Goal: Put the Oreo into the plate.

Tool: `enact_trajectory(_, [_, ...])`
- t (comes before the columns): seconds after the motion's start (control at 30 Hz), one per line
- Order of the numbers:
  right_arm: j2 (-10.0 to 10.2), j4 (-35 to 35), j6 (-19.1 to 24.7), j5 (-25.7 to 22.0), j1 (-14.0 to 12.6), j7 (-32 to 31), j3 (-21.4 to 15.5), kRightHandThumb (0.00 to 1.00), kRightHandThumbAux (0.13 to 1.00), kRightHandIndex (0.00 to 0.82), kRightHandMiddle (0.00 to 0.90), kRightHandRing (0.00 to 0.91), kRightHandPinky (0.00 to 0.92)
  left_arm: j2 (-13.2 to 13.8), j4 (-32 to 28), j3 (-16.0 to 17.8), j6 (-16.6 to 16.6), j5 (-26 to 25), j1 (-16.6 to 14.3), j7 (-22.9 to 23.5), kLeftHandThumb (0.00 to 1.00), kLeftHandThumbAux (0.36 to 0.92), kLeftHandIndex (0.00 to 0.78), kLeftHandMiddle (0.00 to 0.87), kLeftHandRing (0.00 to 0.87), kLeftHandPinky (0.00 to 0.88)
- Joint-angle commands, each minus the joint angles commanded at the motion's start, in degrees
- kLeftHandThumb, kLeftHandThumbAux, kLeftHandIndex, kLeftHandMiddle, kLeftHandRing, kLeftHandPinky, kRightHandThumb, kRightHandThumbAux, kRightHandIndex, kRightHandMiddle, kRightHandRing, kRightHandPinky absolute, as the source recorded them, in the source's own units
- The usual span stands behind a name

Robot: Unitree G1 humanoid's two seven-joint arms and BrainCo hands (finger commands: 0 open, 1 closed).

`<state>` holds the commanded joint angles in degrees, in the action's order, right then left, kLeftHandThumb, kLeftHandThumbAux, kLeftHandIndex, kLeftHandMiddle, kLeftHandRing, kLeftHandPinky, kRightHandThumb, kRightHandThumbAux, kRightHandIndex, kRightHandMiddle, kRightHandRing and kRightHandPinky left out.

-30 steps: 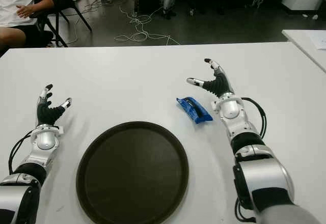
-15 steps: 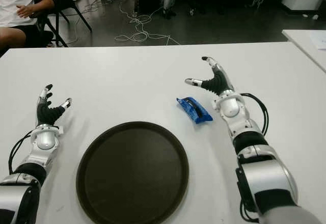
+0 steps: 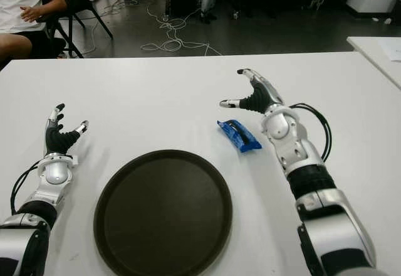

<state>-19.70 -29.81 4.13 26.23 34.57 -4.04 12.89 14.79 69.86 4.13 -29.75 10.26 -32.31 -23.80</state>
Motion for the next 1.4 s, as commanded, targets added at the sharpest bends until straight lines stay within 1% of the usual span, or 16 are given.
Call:
enact_trajectory(0.17, [-0.59,3.88,4.86,1.65,-0.48,-3.28,1.30,0.000,0.599,0.074,0.077,0.066,0.016,-0.01,0.07,-0.01,0.16,-0.07,-0.13,0.05,0.000,0.763,0.054,0.080,0.057,0.039])
enact_trajectory(0.27, [-0.59,6.79,7.62,2.30,-0.83,-5.19,1.97,0.000,0.615,0.069,0.074,0.065,0.014,-0.07,0.07,-0.08,0.14,-0.01,-0.20,-0.11,0.000,0.767,0.059,0.086,0.062,0.043])
enact_trajectory(0.5, [-0.53,9.39,8.46,2.97,-1.49,-6.04,2.68,0.000,0.631,0.038,0.039,0.036,0.001,0.03,0.23,-0.27,0.48,0.27,-0.28,-0.36,0.000,0.756,0.063,0.093,0.070,0.046])
enact_trajectory(0.67, [-0.47,9.91,11.31,5.42,-0.66,-7.03,4.79,0.000,0.630,0.015,0.015,0.018,0.000,0.00,0.12,-0.33,0.70,0.33,-0.31,-0.65,0.000,0.739,0.062,0.086,0.064,0.044])
enact_trajectory(0.9, [1.13,9.22,13.66,7.15,-0.11,-5.82,6.15,0.000,0.619,0.007,0.003,0.009,0.011,-0.14,0.05,-0.43,0.53,0.41,-0.24,-0.97,0.000,0.748,0.062,0.083,0.065,0.045])
enact_trajectory(1.03, [1.81,9.19,14.56,8.31,-0.02,-5.27,6.84,0.000,0.621,0.029,0.033,0.025,0.014,-0.09,0.06,-0.61,0.51,0.56,-0.21,-1.15,0.000,0.746,0.064,0.089,0.067,0.045])
enact_trajectory(1.17, [2.00,9.34,15.25,9.23,0.11,-5.09,7.56,0.000,0.628,0.054,0.063,0.042,0.011,-0.04,0.09,-0.79,0.56,0.66,-0.21,-1.18,0.000,0.749,0.067,0.092,0.068,0.047])
enact_trajectory(1.27, [2.26,9.81,17.17,10.59,0.52,-6.29,8.64,0.000,0.623,0.066,0.080,0.059,0.022,-0.03,0.09,-0.82,0.44,0.68,-0.18,-1.11,0.000,0.749,0.068,0.094,0.069,0.047])
enact_trajectory(1.4, [2.07,10.47,19.18,12.64,0.67,-7.51,10.20,0.000,0.609,0.077,0.098,0.080,0.044,-0.07,0.00,-0.74,0.27,0.56,-0.10,-0.81,0.000,0.746,0.063,0.086,0.062,0.042])
